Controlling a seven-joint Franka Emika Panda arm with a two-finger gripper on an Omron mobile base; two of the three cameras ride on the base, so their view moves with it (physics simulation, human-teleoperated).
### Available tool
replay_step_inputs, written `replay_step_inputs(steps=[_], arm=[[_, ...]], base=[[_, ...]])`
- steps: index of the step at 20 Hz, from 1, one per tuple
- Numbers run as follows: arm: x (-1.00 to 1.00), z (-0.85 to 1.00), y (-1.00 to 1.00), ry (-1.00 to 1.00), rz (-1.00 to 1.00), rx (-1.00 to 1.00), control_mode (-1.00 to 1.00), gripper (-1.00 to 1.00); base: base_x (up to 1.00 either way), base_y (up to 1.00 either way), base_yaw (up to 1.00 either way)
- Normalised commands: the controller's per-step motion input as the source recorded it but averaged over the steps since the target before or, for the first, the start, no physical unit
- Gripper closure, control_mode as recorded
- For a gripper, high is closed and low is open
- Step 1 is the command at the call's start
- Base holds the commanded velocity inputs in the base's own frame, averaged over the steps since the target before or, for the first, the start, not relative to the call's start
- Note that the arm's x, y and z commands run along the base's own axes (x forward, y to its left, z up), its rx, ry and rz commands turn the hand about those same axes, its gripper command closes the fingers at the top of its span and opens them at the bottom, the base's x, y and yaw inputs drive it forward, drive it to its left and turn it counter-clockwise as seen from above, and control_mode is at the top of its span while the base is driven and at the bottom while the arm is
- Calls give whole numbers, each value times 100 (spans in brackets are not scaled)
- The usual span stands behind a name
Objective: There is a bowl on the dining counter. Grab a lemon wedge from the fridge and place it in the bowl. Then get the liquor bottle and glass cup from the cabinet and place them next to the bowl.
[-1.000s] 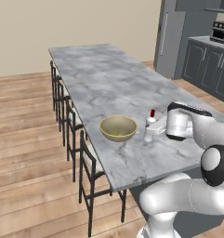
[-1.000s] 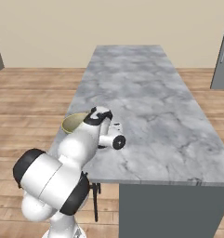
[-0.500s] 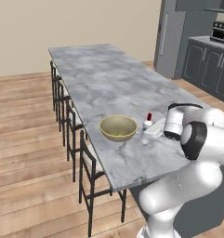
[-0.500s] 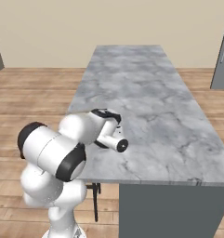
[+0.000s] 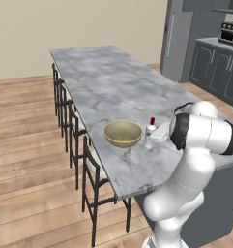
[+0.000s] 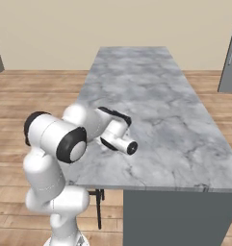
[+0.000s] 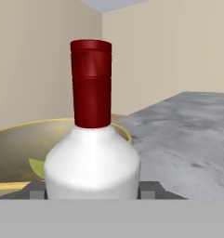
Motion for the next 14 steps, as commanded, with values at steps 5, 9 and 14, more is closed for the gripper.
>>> replay_step_inputs(steps=[5, 9, 14], arm=[[25, -16, 0, 0, 5, 0, -100, 100], [2, -32, 0, -2, 3, 0, -100, -100], [0, -21, 0, -5, 2, 0, -100, -100]], base=[[0, 0, 0], [0, 0, 0], [0, 0, 0]])
